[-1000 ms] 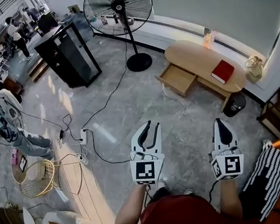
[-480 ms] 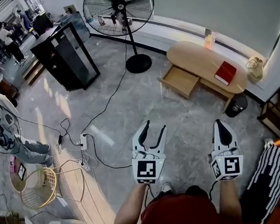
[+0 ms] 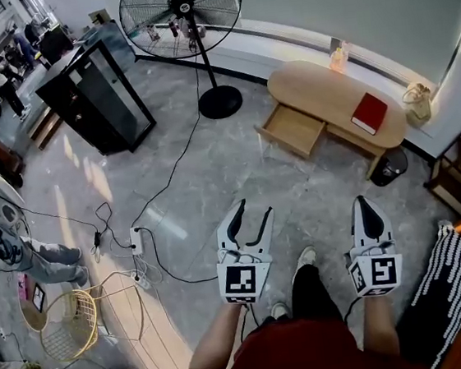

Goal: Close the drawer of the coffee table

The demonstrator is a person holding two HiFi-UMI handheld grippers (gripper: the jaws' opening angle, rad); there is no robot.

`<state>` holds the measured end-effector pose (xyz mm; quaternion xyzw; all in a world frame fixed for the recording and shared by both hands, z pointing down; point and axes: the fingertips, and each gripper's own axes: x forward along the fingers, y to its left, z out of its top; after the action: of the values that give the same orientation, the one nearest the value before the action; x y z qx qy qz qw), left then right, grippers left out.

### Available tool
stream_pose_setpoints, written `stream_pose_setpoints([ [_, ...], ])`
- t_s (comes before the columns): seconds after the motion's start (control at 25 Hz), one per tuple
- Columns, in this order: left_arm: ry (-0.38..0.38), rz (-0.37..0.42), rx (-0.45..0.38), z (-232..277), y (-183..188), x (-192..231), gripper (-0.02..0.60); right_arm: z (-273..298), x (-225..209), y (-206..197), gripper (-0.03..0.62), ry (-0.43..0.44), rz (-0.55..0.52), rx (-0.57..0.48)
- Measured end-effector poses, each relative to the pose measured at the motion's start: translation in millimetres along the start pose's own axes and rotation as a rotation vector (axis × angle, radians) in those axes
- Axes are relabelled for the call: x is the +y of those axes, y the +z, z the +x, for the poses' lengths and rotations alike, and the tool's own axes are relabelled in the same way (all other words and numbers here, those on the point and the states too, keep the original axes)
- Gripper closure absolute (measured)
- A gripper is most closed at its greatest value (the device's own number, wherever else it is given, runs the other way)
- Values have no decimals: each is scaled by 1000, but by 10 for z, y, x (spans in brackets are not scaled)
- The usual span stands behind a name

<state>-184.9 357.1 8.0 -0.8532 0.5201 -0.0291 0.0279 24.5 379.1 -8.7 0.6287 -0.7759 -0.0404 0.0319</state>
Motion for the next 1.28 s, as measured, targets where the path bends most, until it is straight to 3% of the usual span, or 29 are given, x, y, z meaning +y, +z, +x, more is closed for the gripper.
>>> stream_pose_setpoints([
  [0.36,11,18,2,1018,25,131,374,916,-614,-82,597,0,27,-4],
  [0.88,3,18,73,2710,70,-38,330,2141,-1767,-256,597,2,86,14],
  [1.28,-10,-8,74,3420,30,-121,285,2609,-2282,-399,597,-10,104,12],
])
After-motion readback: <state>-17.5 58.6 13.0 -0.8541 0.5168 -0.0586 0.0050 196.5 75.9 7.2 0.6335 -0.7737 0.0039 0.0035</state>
